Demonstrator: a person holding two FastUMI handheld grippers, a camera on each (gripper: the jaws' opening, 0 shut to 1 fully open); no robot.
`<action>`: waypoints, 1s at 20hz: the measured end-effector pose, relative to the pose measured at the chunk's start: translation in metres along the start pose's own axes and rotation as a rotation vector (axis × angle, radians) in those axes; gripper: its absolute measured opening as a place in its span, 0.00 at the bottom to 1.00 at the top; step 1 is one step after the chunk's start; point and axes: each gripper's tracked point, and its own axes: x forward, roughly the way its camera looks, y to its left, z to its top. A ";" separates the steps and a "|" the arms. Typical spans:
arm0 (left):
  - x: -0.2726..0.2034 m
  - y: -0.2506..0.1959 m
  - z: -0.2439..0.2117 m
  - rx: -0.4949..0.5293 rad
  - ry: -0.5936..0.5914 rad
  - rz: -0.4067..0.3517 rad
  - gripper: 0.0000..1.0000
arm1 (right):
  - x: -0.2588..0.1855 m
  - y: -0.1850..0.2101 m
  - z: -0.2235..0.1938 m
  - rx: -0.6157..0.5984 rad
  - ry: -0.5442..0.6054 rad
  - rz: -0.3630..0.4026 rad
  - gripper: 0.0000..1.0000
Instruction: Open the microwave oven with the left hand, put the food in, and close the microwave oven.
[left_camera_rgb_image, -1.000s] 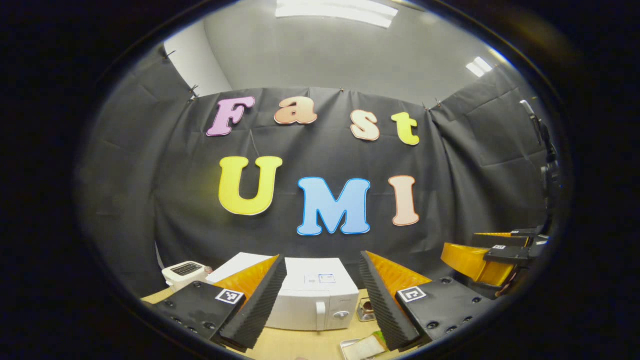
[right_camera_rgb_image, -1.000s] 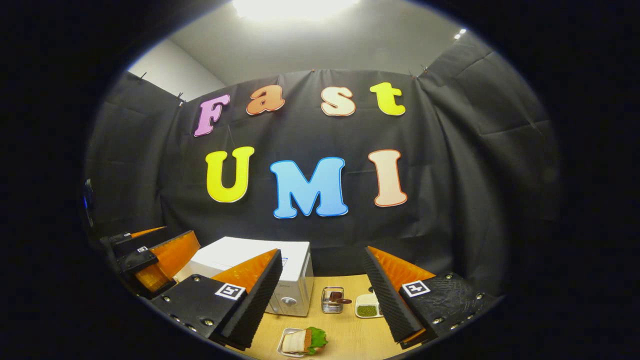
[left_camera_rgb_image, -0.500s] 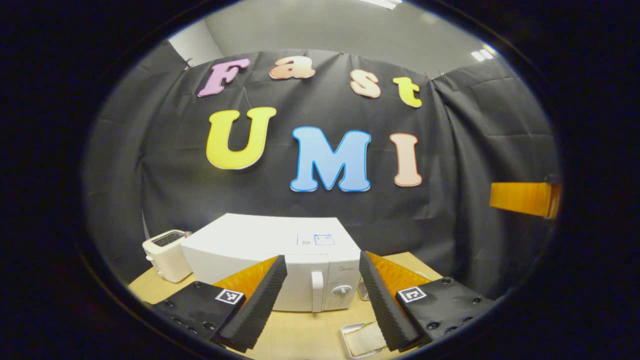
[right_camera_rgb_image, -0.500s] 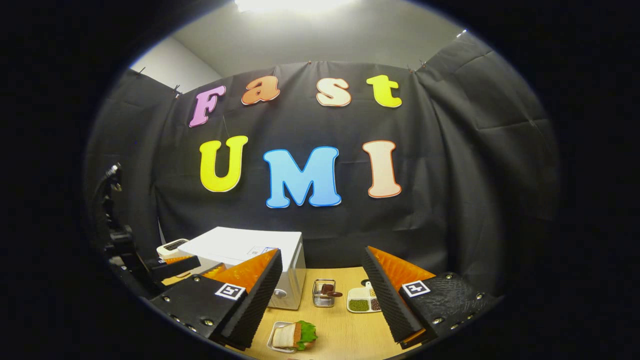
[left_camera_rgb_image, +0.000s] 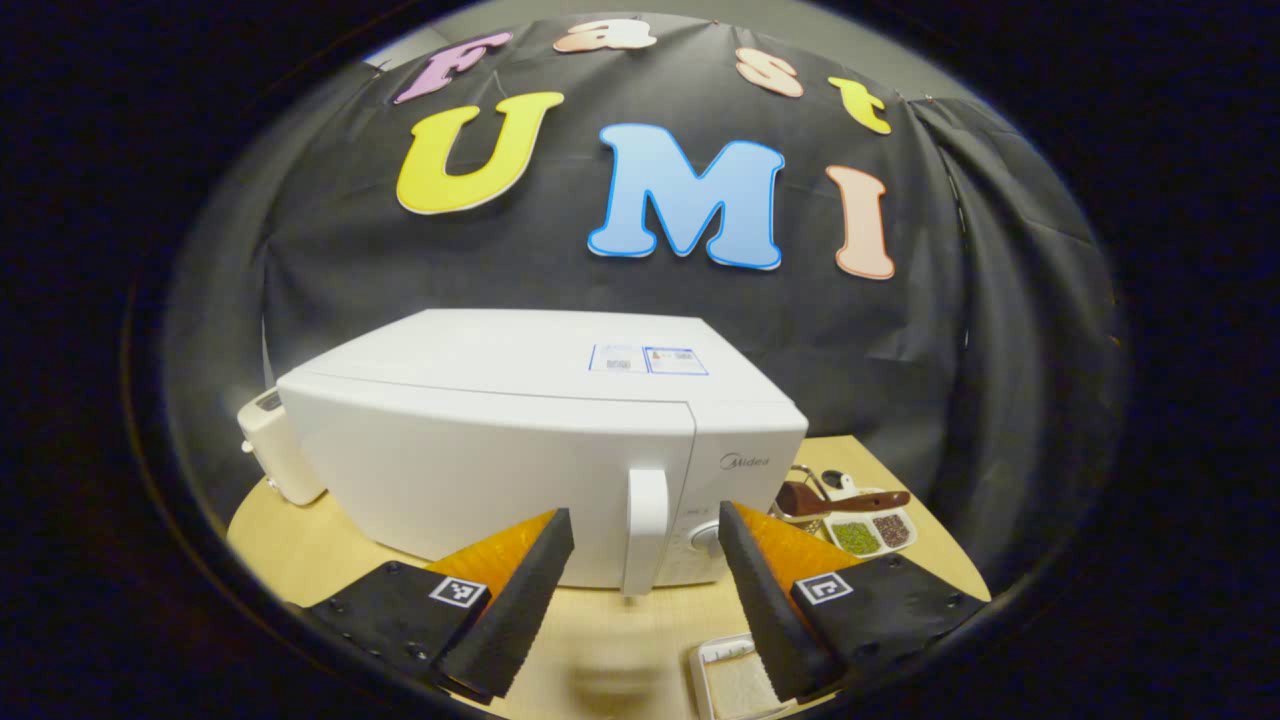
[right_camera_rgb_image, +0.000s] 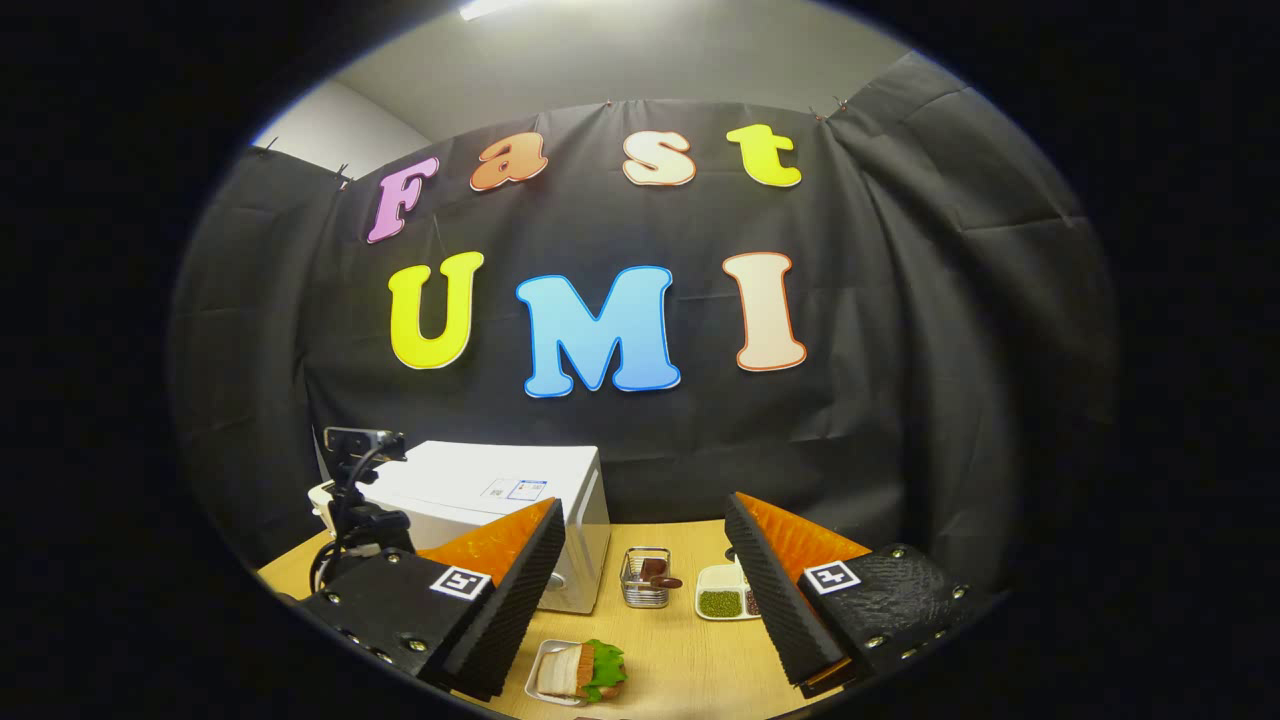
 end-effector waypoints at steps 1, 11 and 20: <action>0.008 0.002 -0.006 0.022 0.012 0.010 0.96 | 0.002 -0.005 -0.002 -0.003 0.006 -0.004 0.98; 0.032 -0.004 -0.033 0.073 0.100 0.001 0.12 | 0.018 -0.029 -0.014 0.012 0.041 0.024 0.98; -0.016 0.001 -0.053 0.112 0.132 -0.025 0.06 | 0.021 -0.017 -0.018 0.056 0.050 0.066 0.98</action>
